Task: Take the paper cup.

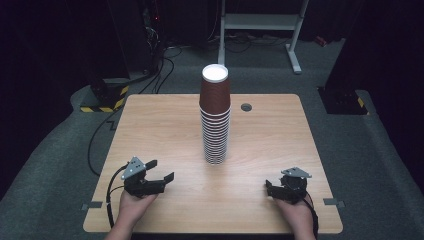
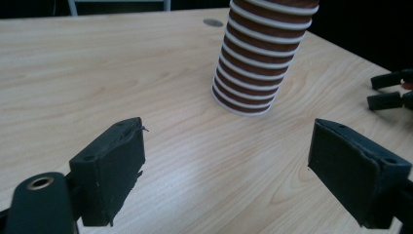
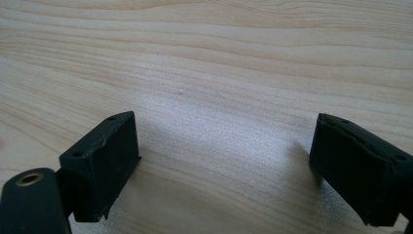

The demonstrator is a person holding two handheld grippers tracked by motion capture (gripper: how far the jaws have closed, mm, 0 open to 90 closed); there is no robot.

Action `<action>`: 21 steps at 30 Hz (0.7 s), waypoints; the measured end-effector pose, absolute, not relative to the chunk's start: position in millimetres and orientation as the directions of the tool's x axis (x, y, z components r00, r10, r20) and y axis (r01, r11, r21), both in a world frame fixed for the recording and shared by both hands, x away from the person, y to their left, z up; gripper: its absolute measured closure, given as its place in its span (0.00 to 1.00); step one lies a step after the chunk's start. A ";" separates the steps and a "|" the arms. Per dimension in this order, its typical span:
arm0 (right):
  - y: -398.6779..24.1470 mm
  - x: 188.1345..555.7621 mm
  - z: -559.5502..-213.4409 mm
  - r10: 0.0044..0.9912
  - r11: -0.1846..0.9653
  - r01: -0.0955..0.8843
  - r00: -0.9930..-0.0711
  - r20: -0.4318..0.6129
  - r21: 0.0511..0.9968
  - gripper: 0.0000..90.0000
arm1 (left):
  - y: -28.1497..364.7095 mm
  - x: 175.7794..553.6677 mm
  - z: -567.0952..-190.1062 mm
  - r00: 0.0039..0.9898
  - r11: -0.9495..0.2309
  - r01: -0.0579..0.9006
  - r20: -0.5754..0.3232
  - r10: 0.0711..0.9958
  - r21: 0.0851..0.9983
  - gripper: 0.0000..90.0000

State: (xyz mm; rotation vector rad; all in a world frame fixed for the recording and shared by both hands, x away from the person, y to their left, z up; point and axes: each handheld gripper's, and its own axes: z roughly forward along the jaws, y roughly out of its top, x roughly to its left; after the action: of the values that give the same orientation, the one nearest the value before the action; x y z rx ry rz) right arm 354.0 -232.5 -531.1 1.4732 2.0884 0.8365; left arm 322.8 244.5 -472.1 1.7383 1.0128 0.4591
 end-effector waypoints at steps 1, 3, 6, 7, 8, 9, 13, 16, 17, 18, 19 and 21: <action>-232.5 353.9 -531.1 0.944 0.246 0.672 -0.329 -0.016 0.699 0.11 | 243.8 322.1 -469.0 0.572 -0.115 0.403 -0.152 0.806 0.908 0.13; -232.5 353.9 -531.1 0.944 0.246 0.672 -0.330 -0.016 0.699 0.11 | 242.2 320.4 -462.9 0.574 -0.111 0.384 -0.142 0.807 0.917 0.12; -232.4 353.7 -531.1 0.945 0.244 0.673 -0.328 -0.014 0.698 0.11 | 237.2 317.8 -451.5 0.579 -0.117 0.349 -0.116 0.807 0.930 0.09; -232.4 353.7 -531.1 0.944 0.244 0.673 -0.328 -0.014 0.698 0.11 | 235.9 317.4 -448.9 0.581 -0.120 0.341 -0.109 0.807 0.932 0.07; -232.4 353.7 -531.1 0.944 0.244 0.673 -0.328 -0.014 0.698 0.11 | 235.9 317.4 -448.9 0.581 -0.120 0.341 -0.109 0.807 0.932 0.06; -232.5 353.6 -531.1 0.944 0.244 0.673 -0.328 -0.014 0.698 0.11 | 232.8 316.4 -444.4 0.581 -0.119 0.329 -0.102 0.808 0.937 0.05; -232.6 353.7 -531.1 0.944 0.245 0.672 -0.329 -0.014 0.699 0.11 | 228.4 316.5 -439.0 0.584 -0.125 0.311 -0.085 0.808 0.942 0.01; -232.6 353.7 -531.1 0.944 0.245 0.672 -0.330 -0.014 0.699 0.11 | 226.4 316.6 -435.5 0.584 -0.129 0.301 -0.076 0.808 0.945 0.00; -232.6 353.7 -531.1 0.944 0.245 0.672 -0.330 -0.014 0.699 0.11 | 226.4 316.6 -435.5 0.584 -0.129 0.301 -0.076 0.808 0.945 0.00; -232.6 353.7 -531.1 0.944 0.245 0.672 -0.330 -0.014 0.699 0.11 | 225.0 316.6 -432.4 0.589 -0.125 0.295 -0.077 0.805 0.947 0.00; -232.6 353.7 -531.1 0.944 0.245 0.672 -0.330 -0.014 0.699 0.11 | 224.2 316.5 -430.6 0.591 -0.127 0.292 -0.074 0.803 0.948 0.00; -232.6 353.7 -531.1 0.944 0.245 0.672 -0.329 -0.014 0.699 0.11 | 223.1 316.4 -428.6 0.592 -0.130 0.288 -0.070 0.803 0.949 0.00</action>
State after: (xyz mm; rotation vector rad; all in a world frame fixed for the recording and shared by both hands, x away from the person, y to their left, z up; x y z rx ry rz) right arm 353.7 -232.6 -531.1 1.4742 2.0881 0.8386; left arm 316.4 223.1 -428.6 1.6956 0.9111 0.5705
